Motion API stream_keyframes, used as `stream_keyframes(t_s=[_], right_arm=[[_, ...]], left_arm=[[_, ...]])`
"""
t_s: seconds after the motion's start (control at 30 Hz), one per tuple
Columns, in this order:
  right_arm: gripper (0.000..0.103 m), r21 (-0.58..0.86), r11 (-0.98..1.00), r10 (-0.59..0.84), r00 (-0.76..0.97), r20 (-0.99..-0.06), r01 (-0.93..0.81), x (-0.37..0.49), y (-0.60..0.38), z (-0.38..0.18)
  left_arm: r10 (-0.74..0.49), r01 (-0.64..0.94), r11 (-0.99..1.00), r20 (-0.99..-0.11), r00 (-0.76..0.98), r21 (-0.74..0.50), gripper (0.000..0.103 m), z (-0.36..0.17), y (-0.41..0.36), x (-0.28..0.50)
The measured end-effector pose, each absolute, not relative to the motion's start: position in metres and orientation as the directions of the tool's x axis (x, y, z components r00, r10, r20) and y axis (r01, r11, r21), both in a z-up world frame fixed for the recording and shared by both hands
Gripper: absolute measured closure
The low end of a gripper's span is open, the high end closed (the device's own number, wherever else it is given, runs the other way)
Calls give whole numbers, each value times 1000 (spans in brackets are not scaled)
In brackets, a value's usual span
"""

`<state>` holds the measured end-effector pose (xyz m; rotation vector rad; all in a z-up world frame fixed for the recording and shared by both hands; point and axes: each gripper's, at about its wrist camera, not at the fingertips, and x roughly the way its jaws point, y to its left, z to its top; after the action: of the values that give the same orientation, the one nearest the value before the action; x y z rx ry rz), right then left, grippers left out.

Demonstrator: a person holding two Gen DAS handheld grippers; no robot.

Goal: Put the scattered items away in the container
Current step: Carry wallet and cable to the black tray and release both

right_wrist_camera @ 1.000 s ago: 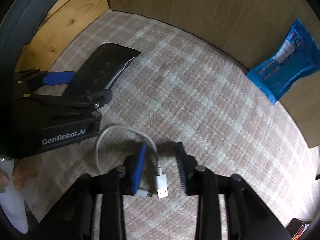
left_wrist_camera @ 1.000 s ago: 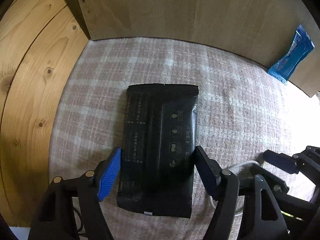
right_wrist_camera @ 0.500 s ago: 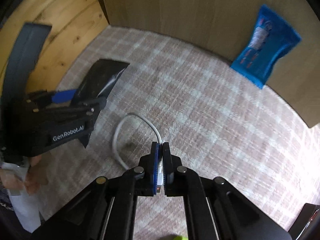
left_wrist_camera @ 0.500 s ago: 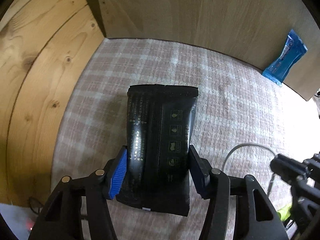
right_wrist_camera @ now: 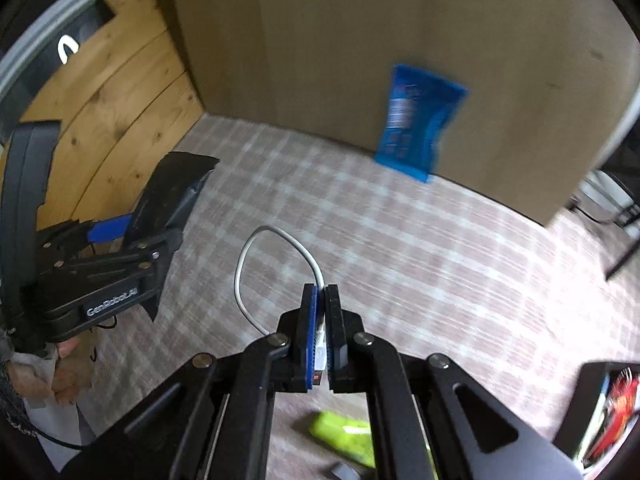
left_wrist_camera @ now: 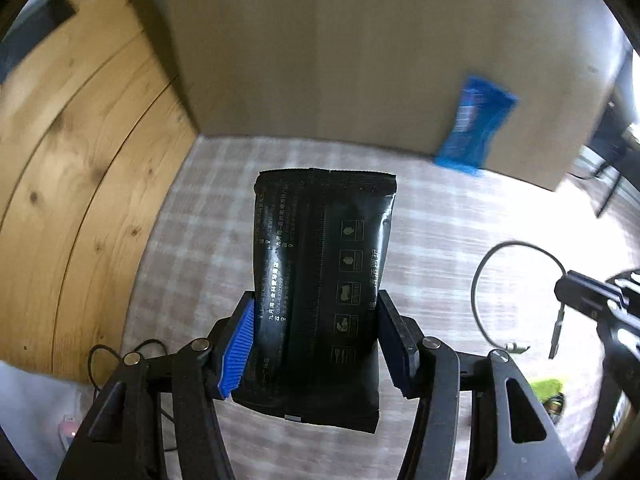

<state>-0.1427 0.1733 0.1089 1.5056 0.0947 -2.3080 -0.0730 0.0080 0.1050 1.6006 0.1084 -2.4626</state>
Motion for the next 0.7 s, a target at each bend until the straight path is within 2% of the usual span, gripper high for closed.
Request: stream_keyframes(t_s=[0.27, 0.33, 0.7], right_arm=[[99, 138, -971, -211, -437, -874, 194, -120, 270, 136], [99, 133, -980, -186, -452, -872, 146, -111, 301, 142], [99, 108, -983, -20, -500, -866, -148, -37, 483, 173]], left_arm=[[-38, 51, -999, -896, -443, 17, 48, 133, 102, -85], [-10, 3, -1000, -891, -453, 9, 48, 151, 144, -79], [178, -307, -951, -876, -448, -37, 48, 168, 330, -87]])
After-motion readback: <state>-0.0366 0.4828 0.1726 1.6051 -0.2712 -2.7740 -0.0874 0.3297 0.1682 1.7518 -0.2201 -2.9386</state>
